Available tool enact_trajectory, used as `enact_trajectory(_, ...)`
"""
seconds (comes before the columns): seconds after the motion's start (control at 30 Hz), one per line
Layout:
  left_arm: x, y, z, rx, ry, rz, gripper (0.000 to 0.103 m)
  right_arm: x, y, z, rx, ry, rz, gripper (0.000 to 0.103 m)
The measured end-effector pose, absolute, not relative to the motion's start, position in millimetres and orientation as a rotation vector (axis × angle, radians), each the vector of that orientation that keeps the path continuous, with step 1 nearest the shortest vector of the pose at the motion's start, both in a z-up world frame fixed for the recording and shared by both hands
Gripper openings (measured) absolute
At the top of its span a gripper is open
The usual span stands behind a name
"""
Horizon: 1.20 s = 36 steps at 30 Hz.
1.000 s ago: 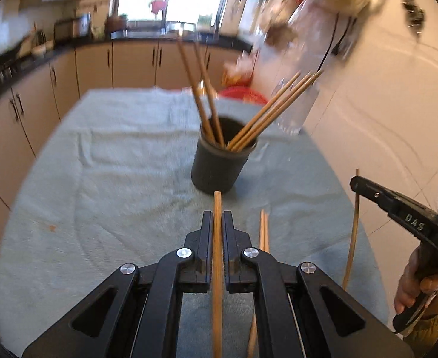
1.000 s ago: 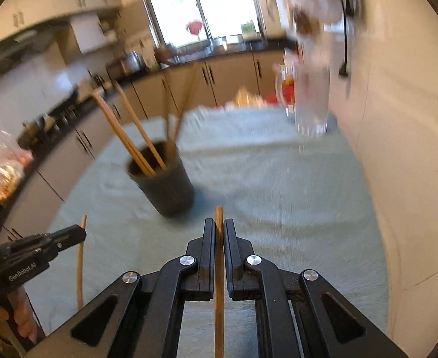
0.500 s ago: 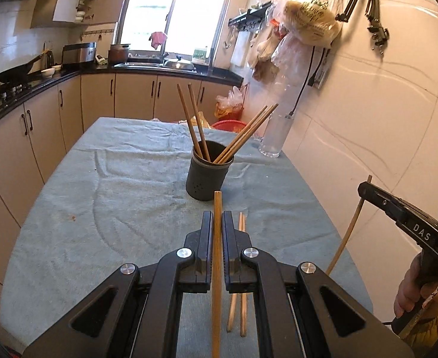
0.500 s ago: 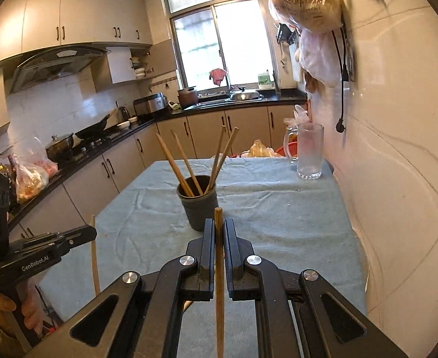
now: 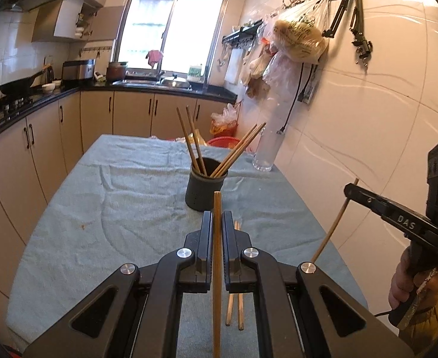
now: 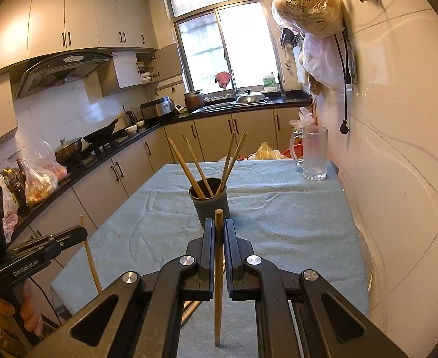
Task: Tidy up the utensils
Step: 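Lift both held chopsticks and carry them above the holder opening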
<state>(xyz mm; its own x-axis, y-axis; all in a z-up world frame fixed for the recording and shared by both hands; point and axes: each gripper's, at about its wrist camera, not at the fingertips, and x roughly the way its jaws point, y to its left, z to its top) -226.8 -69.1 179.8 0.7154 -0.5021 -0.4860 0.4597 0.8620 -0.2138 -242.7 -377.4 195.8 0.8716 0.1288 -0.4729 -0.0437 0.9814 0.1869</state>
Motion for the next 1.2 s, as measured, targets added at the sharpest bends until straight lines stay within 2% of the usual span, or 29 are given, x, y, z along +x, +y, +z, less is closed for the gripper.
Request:
enact_trajectory(0.73, -192, -58, 196, -0.093, 0.572, -0.508, 0.005, -218, -374, 206, 0.190, 0.467, 0.123, 0.006)
enact_trajectory(0.93, -167, -56, 222, -0.130, 0.544, -0.543, 0.005, -199, -378, 213, 0.253, 0.465, 0.136, 0.006)
enact_trajectory(1.2, -122, -77, 266, -0.156, 0.448, -0.553, 0.005, -161, -392, 245, 0.340, 0.357, 0.145, 0.006)
